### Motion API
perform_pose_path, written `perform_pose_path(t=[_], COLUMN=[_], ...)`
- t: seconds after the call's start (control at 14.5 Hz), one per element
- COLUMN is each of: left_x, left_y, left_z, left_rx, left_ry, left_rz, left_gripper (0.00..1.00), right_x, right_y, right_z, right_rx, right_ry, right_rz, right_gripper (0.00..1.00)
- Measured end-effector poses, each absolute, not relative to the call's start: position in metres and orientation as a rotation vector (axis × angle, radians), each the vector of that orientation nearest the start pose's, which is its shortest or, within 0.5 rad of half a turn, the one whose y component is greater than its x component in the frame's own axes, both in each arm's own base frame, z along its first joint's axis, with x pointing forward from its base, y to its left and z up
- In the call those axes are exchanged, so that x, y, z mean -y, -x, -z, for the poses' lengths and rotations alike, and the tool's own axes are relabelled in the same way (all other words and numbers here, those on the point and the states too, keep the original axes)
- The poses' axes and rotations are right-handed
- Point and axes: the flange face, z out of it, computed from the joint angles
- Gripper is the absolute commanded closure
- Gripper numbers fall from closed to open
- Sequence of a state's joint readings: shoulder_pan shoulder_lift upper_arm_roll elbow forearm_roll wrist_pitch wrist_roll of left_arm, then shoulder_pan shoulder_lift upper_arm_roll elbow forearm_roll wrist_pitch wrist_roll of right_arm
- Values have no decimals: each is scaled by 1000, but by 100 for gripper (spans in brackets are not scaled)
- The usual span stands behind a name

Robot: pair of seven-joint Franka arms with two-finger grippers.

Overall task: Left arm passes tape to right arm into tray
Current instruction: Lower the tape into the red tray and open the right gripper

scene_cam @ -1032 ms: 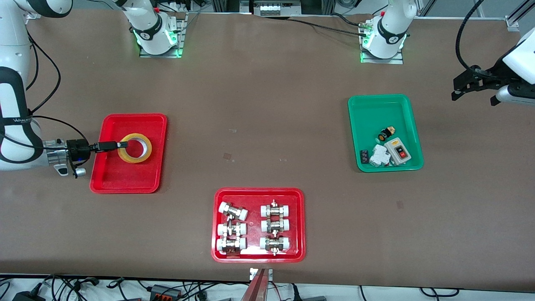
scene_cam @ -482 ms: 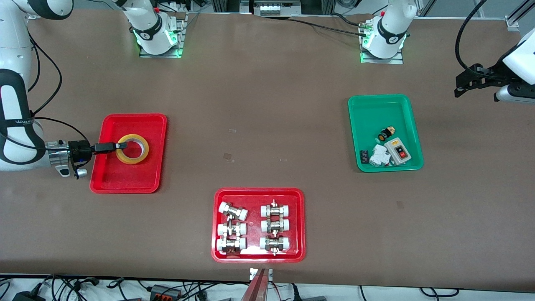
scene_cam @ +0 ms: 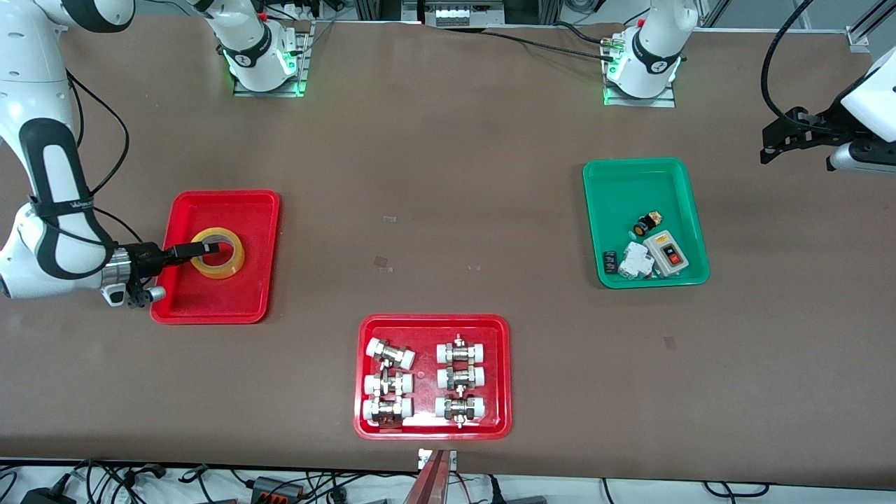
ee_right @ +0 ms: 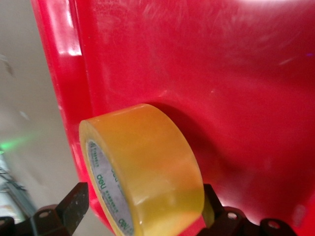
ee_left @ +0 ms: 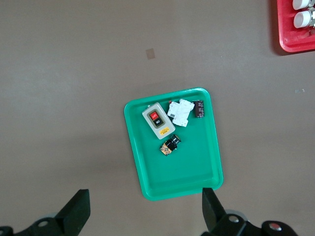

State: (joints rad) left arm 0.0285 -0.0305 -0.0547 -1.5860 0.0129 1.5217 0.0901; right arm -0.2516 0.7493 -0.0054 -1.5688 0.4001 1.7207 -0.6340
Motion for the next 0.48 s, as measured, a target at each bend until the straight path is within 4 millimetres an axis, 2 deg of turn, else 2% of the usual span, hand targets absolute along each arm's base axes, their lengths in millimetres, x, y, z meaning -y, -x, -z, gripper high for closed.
perform_pose_path(t=[0.21,0.48], left_x=[7,-10], left_y=[-540,-541], left_z=[-629,-628], left_rx=[-165,-114], left_ry=[3124,3127], left_rz=[-57,-61], left_gripper=[0,0], right_x=[119,113], right_y=[-632,-636], right_z=[-219,-296], right_rx=[273,266], right_ry=[2635,2799], right_rz=[-502,-514], right_gripper=[0,0])
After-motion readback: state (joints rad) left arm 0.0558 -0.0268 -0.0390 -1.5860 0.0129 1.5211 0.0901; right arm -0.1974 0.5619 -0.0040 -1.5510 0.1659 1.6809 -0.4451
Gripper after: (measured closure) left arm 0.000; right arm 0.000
